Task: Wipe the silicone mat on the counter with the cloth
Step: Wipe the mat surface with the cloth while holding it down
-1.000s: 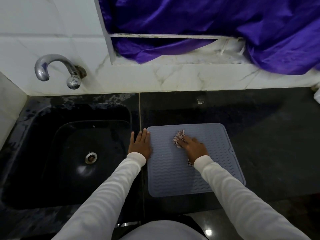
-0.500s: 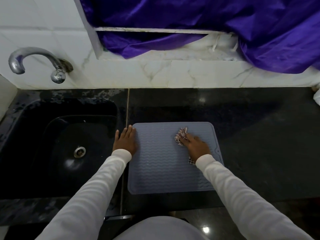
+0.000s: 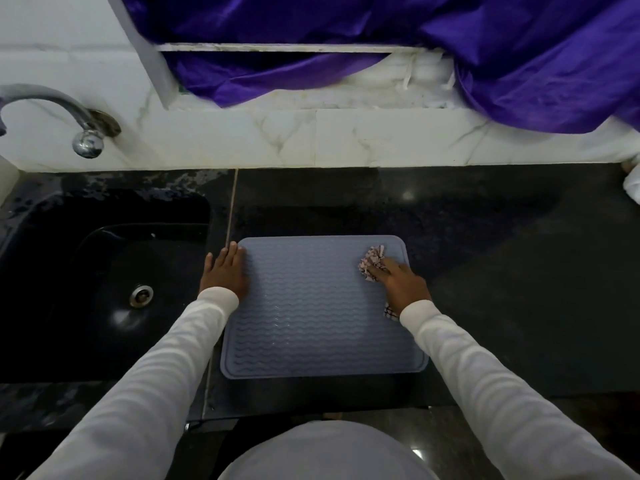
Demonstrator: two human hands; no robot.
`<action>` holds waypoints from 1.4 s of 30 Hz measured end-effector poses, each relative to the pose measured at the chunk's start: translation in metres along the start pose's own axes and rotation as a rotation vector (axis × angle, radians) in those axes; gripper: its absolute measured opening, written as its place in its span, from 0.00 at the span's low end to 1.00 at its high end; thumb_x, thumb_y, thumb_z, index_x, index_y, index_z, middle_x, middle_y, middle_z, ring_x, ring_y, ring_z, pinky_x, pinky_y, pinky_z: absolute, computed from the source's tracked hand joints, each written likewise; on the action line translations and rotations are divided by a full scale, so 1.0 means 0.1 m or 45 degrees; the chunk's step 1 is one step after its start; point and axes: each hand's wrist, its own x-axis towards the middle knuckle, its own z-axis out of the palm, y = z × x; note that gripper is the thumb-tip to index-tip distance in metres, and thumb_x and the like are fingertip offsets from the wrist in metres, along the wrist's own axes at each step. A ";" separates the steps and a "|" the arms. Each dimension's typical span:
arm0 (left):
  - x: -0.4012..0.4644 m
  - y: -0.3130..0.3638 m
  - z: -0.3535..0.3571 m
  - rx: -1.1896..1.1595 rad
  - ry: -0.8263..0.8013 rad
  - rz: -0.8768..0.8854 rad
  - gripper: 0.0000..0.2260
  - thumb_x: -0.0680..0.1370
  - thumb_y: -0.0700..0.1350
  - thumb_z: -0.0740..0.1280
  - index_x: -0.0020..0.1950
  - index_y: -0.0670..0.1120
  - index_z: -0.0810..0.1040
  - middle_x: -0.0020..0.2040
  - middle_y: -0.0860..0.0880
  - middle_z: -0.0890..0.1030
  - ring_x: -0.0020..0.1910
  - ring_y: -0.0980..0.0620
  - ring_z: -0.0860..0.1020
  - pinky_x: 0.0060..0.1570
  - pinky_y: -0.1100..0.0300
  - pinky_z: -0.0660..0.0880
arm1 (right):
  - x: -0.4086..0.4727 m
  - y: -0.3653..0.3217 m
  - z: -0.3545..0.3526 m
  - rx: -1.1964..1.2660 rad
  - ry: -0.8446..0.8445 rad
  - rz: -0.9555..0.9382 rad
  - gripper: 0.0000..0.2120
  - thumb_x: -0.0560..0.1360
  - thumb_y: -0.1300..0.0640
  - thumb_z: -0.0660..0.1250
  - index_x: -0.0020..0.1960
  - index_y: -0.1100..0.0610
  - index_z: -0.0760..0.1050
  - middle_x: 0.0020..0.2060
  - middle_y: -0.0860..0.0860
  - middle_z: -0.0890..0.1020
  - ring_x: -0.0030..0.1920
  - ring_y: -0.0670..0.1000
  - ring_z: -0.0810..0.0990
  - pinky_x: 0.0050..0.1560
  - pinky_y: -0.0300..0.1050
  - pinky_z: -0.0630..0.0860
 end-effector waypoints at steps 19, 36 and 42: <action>-0.04 -0.05 -0.09 -0.047 -0.047 0.056 0.28 0.81 0.44 0.52 0.79 0.46 0.44 0.80 0.48 0.45 0.78 0.50 0.47 0.76 0.48 0.40 | -0.01 0.10 0.02 0.394 0.317 0.469 0.16 0.78 0.50 0.62 0.65 0.49 0.73 0.60 0.54 0.75 0.57 0.62 0.75 0.54 0.54 0.74; -0.02 -0.28 -0.01 -0.045 0.026 0.220 0.28 0.81 0.52 0.51 0.79 0.49 0.46 0.80 0.50 0.47 0.78 0.51 0.49 0.76 0.46 0.40 | 0.59 -2.43 0.56 0.129 0.120 -0.213 0.46 0.71 0.63 0.72 0.77 0.44 0.48 0.78 0.46 0.45 0.71 0.58 0.65 0.68 0.55 0.69; -0.06 -0.27 -0.04 -0.079 0.054 0.240 0.29 0.80 0.52 0.53 0.79 0.48 0.46 0.80 0.49 0.47 0.78 0.50 0.49 0.76 0.46 0.40 | 0.51 -1.86 0.29 0.150 0.190 -0.169 0.23 0.82 0.51 0.56 0.76 0.43 0.57 0.76 0.45 0.59 0.71 0.56 0.64 0.70 0.55 0.63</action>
